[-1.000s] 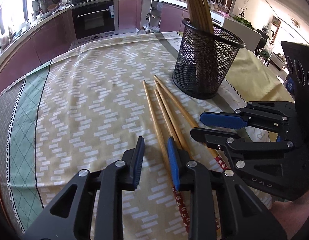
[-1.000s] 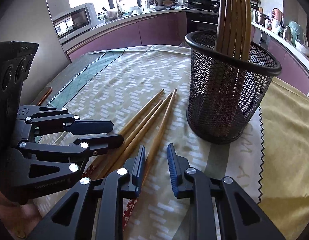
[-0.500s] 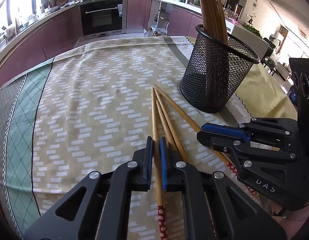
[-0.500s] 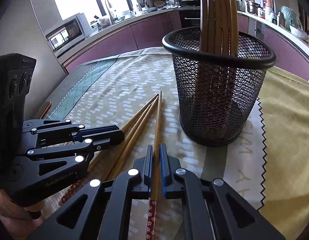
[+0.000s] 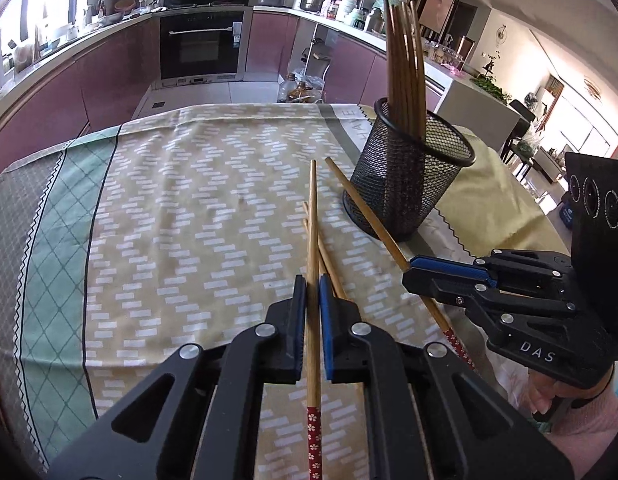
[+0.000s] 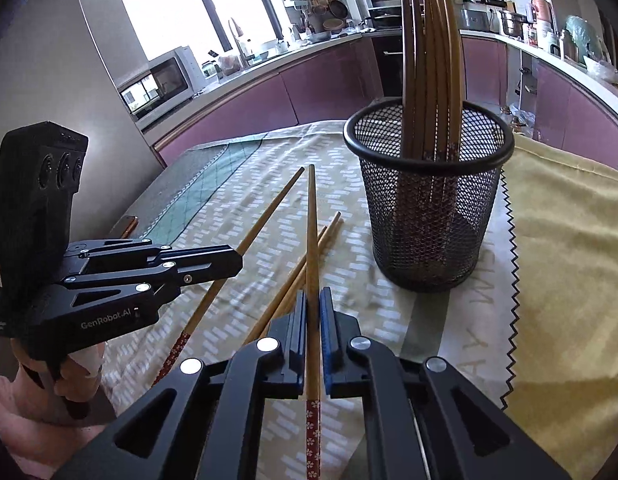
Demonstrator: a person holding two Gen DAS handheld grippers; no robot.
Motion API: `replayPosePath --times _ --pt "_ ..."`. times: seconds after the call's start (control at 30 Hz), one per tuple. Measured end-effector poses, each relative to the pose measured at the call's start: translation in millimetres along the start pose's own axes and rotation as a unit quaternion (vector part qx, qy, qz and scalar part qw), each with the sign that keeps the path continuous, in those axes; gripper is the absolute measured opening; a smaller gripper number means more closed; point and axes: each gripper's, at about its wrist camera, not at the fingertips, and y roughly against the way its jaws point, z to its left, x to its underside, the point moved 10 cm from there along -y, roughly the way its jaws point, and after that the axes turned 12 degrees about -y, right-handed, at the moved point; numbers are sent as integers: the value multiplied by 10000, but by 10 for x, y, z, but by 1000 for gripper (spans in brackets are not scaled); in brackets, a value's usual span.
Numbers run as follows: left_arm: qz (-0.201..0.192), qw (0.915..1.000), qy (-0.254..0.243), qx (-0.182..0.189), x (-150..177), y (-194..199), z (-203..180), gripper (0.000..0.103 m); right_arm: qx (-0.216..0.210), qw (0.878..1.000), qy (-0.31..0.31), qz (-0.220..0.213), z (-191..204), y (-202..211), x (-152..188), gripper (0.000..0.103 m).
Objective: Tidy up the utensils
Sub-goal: 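Raise both chopsticks upright and bring them above the mesh cup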
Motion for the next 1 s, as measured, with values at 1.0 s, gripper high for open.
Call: replayPosePath --times 1.0 --pt "-1462 9865 -183 718 -890 1140 -321 7 -473 9886 160 -1423 48 1006 -717 6"
